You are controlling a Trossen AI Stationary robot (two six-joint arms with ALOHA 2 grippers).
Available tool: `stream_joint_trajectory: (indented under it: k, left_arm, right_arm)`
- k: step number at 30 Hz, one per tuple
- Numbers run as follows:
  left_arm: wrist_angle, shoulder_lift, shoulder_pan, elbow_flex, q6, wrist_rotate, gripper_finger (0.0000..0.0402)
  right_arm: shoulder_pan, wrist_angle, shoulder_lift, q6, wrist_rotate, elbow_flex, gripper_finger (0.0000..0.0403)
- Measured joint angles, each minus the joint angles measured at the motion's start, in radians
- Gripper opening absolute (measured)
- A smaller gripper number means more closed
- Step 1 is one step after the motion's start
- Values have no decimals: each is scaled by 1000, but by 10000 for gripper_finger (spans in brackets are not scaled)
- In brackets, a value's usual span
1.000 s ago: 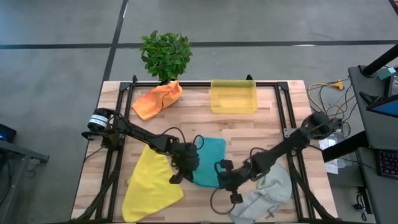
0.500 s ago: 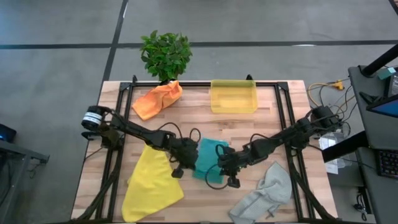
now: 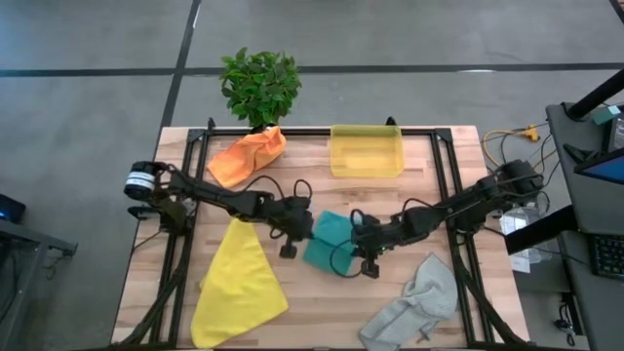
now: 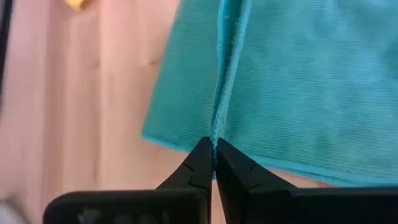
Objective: Fold microfiber towels
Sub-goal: Fold the blue microfiber towel
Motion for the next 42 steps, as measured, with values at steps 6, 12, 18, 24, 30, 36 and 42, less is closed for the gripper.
stream_joint_trajectory:
  k: [6, 12, 18, 24, 30, 36, 42]
  left_arm:
    - [21, 0, 17, 0, 42, -98, 0]
    - [75, 10, 38, 2, 43, -154, 0]
    - [122, 43, 57, 8, 43, -187, 0]
    - [125, 85, 65, 26, 43, -189, 0]
    - [133, 117, 67, 37, 44, -202, 0]
    - [157, 117, 73, 31, 71, -254, 0]
    - [185, 117, 85, 31, 77, -256, 0]
  right_arm:
    - [-49, -20, -20, 1, 4, -35, 9]
    - [-87, -22, -19, 1, 14, -55, 8]
    - [-107, -30, -28, 1, 27, -67, 8]
    - [-108, -52, -28, 5, 33, -67, 8]
    - [-114, -85, -28, 24, 80, -67, 8]
    - [-145, -91, -28, 24, 84, -67, 8]
    - [-182, -131, -28, 22, 89, -67, 9]
